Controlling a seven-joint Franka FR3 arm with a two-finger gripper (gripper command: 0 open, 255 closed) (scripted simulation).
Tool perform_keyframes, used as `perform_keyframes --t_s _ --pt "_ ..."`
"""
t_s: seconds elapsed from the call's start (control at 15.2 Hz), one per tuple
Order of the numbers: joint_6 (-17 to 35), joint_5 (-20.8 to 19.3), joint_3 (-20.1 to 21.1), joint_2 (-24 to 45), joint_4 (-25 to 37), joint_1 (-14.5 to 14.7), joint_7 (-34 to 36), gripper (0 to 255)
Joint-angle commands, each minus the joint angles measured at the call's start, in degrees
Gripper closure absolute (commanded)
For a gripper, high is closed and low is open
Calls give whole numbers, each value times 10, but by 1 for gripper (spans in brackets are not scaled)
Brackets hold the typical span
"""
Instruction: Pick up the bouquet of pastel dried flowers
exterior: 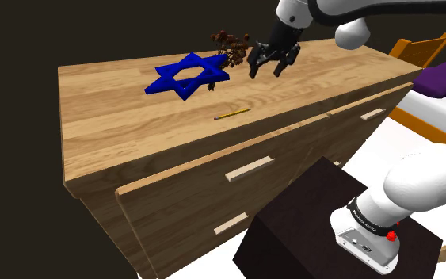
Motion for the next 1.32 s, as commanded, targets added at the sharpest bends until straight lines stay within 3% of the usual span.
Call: perform_keyframes --t_s 0.0,0.46,0.79,1.25 --pt "18 -16 26 36 32 -15 61 0" --pt "47 -125 93 181 170 -65 266 0" --pt "28 -228 112 291 291 -66 404 0" --pt "79 -235 108 292 239 -66 418 0"
